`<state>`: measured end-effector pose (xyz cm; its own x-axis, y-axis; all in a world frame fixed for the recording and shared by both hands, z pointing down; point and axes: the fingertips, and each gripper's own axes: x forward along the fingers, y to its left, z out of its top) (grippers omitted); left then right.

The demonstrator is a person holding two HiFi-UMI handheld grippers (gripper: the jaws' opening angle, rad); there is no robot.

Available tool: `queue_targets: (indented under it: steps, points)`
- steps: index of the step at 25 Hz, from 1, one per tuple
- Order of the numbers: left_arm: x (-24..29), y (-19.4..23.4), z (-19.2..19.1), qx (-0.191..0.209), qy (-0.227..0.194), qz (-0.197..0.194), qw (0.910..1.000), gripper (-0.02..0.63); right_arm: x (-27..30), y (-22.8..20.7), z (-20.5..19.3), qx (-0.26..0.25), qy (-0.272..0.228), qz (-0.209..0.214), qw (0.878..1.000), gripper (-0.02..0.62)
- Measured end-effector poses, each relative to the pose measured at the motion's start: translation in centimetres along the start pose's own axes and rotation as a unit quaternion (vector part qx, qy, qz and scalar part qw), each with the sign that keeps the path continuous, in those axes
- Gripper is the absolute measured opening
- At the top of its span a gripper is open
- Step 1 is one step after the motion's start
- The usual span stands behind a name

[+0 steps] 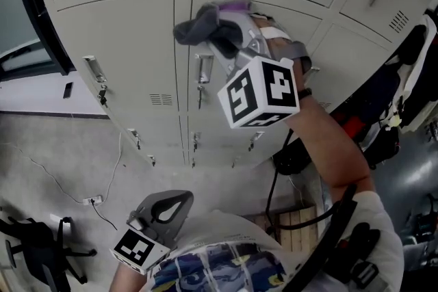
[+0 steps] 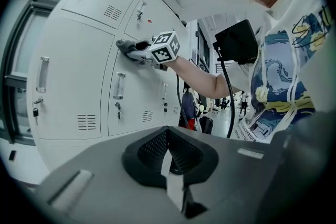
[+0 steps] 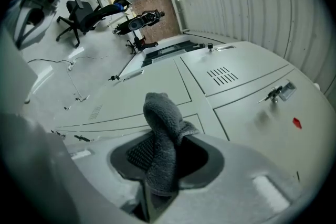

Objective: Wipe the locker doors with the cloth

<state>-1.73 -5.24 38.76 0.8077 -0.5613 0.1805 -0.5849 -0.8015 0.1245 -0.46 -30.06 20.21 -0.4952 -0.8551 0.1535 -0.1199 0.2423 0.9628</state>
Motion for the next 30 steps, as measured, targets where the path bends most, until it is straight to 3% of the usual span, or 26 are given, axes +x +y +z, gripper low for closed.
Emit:
queue_targets:
  steps: [11, 24, 26, 30]
  points:
    - [0.7, -0.3, -0.4, 0.002, 0.009, -0.004, 0.9999, 0.002, 1.6, 8.6, -1.5, -0.004, 0.014, 0.083, 0.996, 0.114]
    - [0.7, 0.0, -0.4, 0.0, 0.008, 0.001, 1.0, 0.002, 1.9, 11.0, -1.8, -0.054, 0.037, 0.032, 0.997, 0.114]
    - [0.7, 0.0, -0.5, 0.001, 0.009, 0.001, 1.0, 0.002, 2.0, 11.8, -1.9, -0.058, 0.039, 0.039, 0.997, 0.114]
    - [0.7, -0.1, -0.4, 0.0, 0.006, 0.002, 1.0, 0.002, 2.7, 15.3, -2.8, -0.032, 0.038, 0.095, 0.994, 0.112]
